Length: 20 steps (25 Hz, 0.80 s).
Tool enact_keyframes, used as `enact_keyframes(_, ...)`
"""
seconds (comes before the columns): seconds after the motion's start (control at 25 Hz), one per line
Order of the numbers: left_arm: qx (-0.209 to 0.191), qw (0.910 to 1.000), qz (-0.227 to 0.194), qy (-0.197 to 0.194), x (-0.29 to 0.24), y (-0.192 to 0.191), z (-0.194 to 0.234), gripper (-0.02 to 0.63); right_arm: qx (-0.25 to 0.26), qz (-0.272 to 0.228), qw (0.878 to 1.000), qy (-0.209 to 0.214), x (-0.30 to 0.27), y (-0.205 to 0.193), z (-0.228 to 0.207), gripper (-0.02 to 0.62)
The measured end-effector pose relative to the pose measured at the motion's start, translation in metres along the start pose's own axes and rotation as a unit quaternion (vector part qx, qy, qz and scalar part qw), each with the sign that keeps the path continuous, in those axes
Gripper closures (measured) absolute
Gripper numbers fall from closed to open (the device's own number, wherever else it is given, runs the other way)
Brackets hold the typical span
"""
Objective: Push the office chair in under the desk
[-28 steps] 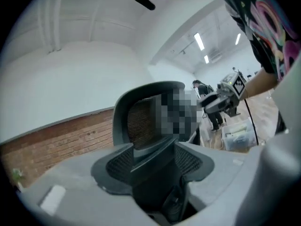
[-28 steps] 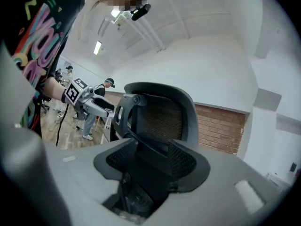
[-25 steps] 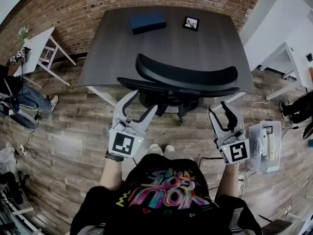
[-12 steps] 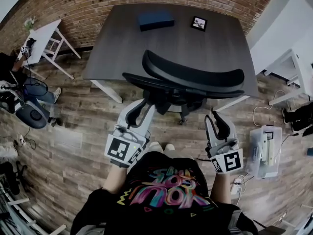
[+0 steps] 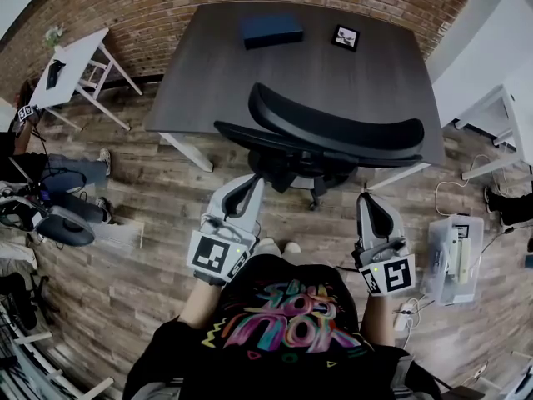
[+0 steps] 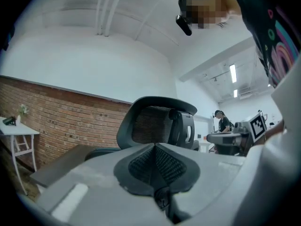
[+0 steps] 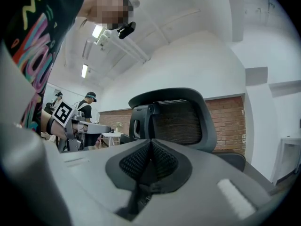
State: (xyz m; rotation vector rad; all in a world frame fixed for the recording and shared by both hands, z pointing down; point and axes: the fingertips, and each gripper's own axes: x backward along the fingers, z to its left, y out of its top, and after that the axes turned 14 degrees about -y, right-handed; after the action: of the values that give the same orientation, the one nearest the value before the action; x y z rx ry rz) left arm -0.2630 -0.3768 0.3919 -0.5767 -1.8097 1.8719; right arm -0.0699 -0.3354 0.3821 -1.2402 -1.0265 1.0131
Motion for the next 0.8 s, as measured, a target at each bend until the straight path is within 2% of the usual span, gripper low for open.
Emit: enact_keyframes(0.8,-0.010,0.9999,0.004,0.002,-0.007,0.000,0.004,0.604,-0.008,0.002,1.000,-0.005,-0.008,-0.004,-0.011,0.595)
